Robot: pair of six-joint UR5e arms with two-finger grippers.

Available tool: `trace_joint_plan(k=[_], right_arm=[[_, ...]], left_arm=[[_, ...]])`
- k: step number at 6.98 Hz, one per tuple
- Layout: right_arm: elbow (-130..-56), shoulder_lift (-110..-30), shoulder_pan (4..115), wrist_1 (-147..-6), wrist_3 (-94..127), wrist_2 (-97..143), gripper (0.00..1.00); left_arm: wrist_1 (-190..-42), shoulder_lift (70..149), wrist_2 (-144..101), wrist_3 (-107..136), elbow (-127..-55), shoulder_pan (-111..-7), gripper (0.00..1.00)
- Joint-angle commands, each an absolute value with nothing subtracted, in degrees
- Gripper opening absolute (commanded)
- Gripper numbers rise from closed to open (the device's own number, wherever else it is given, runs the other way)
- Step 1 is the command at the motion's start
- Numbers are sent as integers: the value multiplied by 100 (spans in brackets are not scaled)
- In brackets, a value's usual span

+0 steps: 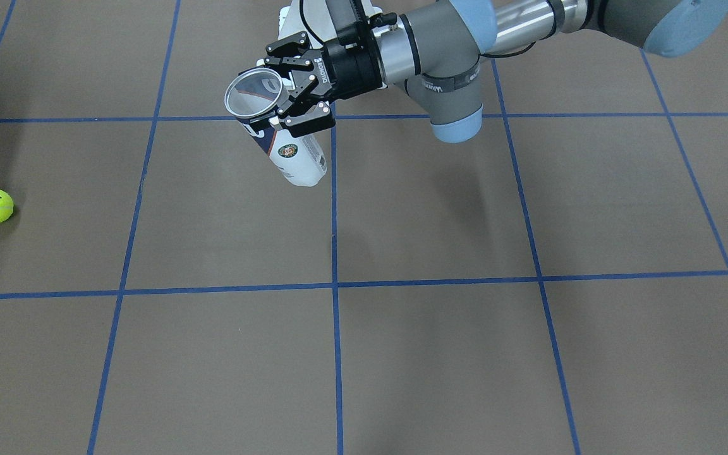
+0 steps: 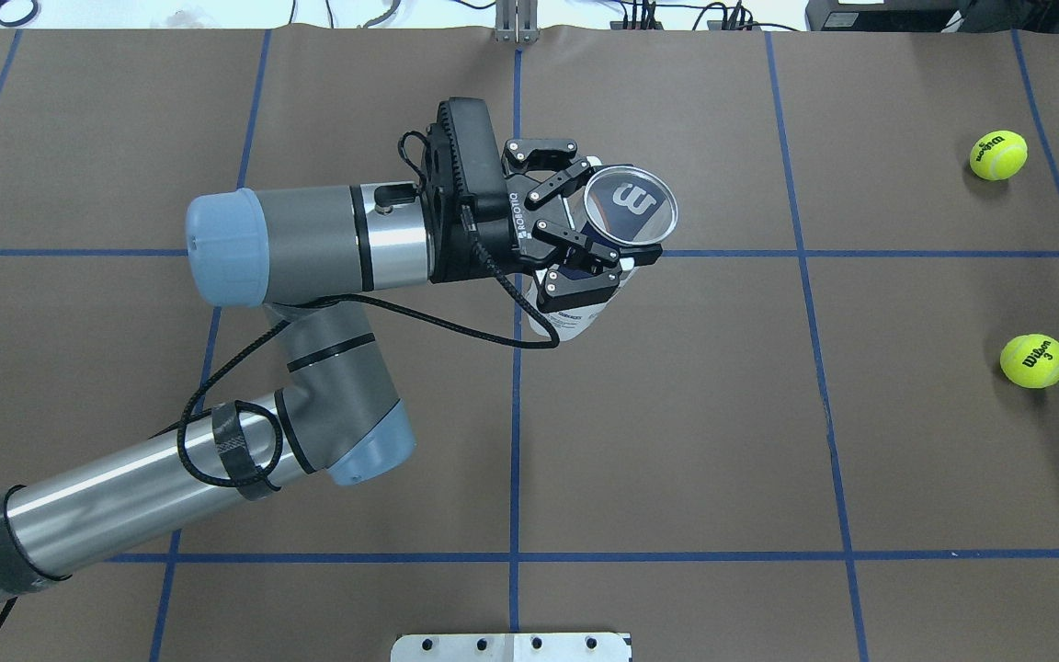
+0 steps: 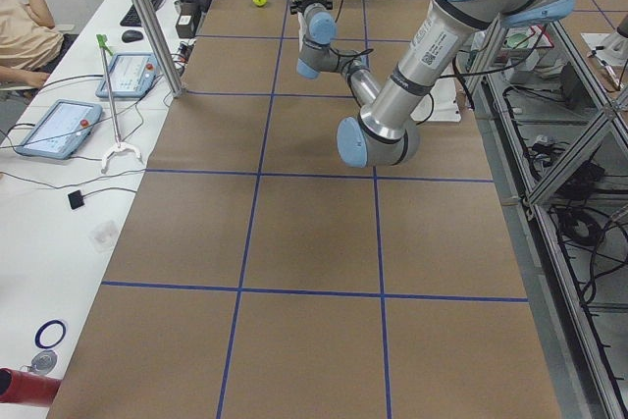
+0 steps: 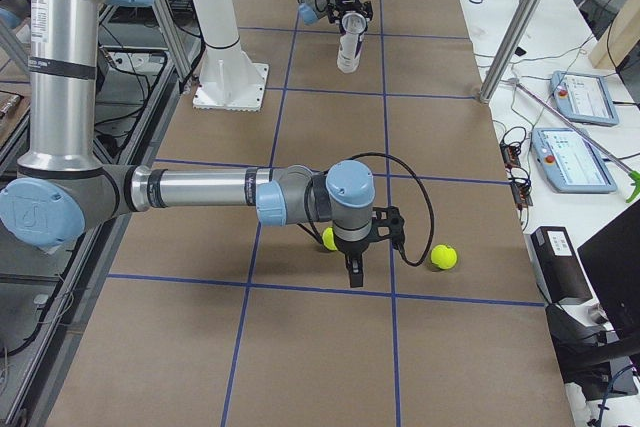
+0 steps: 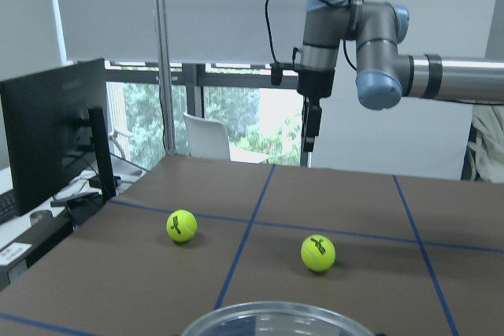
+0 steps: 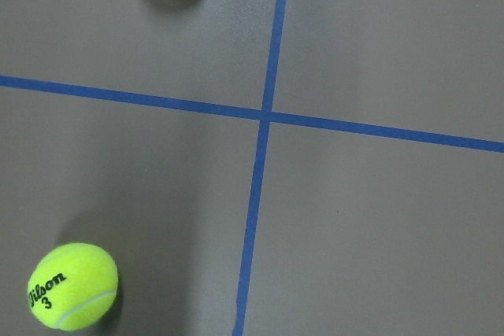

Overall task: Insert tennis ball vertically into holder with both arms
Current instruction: 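Lift the can with the left gripper and rotate it upright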

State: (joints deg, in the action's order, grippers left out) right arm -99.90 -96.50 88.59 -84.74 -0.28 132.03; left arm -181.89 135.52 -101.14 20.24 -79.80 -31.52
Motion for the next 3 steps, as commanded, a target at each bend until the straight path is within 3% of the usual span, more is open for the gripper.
trace_joint_plan(k=[1,3], right_arm=[[-10019,-9642,8859,-8464,-44,13394,100],[-10037,-9633,8859,-8464,-35,13403,100]], left_arm=[[-19831,13606,-9128,2074,-7079,-2745,71],[-20661,13658,-8554,2066,-6523,-2672,71]])
